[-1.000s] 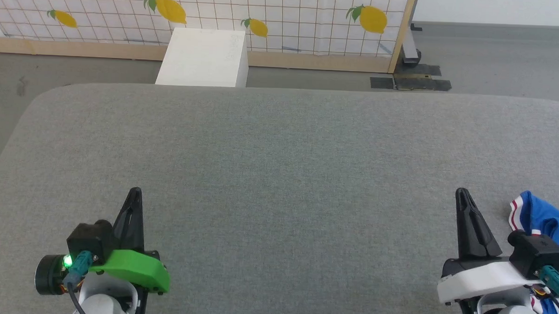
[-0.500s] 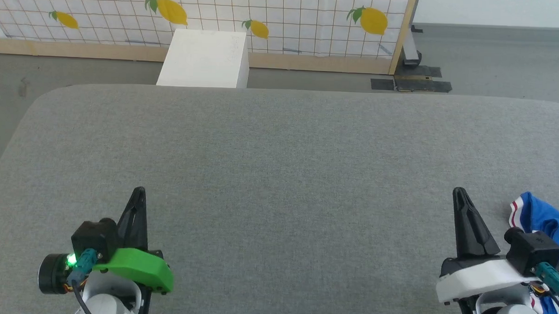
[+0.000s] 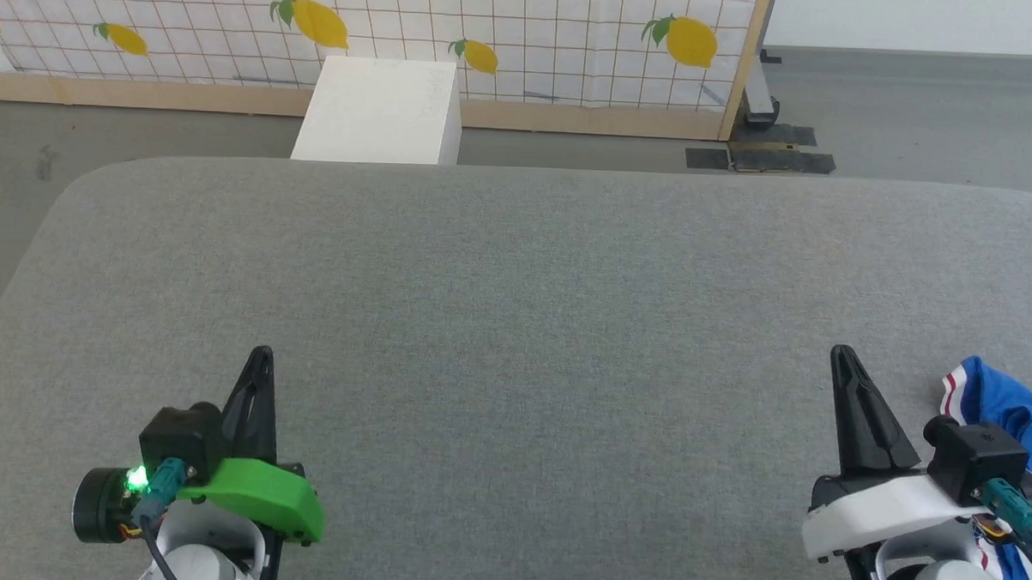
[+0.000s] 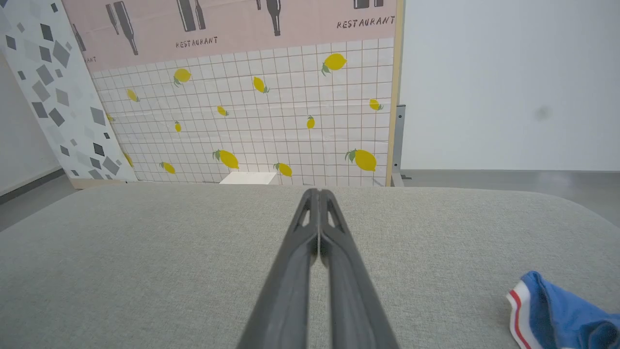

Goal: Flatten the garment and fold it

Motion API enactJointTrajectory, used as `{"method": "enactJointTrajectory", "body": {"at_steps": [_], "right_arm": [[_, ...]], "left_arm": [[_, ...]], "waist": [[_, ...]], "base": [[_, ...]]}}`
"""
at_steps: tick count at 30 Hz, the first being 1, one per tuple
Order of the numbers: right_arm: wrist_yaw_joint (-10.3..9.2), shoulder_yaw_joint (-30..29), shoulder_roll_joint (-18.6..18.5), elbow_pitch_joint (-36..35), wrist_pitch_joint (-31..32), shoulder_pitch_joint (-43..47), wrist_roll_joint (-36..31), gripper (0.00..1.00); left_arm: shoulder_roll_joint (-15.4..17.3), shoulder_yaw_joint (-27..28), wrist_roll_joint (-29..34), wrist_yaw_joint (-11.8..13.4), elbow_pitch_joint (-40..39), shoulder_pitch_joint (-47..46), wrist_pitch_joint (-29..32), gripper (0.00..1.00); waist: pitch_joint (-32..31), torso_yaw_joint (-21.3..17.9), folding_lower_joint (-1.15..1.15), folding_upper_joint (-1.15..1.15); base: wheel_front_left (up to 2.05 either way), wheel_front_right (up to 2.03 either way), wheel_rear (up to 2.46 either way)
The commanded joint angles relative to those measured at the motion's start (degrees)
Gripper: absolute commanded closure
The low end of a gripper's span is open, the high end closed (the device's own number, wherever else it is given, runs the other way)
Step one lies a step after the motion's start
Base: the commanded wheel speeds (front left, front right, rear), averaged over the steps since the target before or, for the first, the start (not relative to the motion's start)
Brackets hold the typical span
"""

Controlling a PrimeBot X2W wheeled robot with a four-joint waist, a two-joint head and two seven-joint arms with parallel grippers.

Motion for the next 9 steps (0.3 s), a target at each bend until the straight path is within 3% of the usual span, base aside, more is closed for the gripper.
{"method": "enactJointTrajectory", "body": {"at_steps": [1, 9], "right_arm": [[-0.03, 0.2, 0.0, -0.5, 0.3, 0.8, -0.5, 1.00], [-0.04, 0.3, 0.0, -0.9, 1.2, 0.9, -1.2, 1.00]], "left_arm": [[-0.3, -0.1, 0.5, 0.3, -0.5, 0.9, 0.4, 1.00], [-0.6, -0.2, 1.0, 0.5, -1.3, 1.2, 1.3, 1.00]], "waist": [[0.0, 0.0, 0.00, 0.00], [-0.1, 0.1, 0.00, 0.00]], "base": [[0.00, 0.00, 0.00], [0.00, 0.00, 0.00]]}}
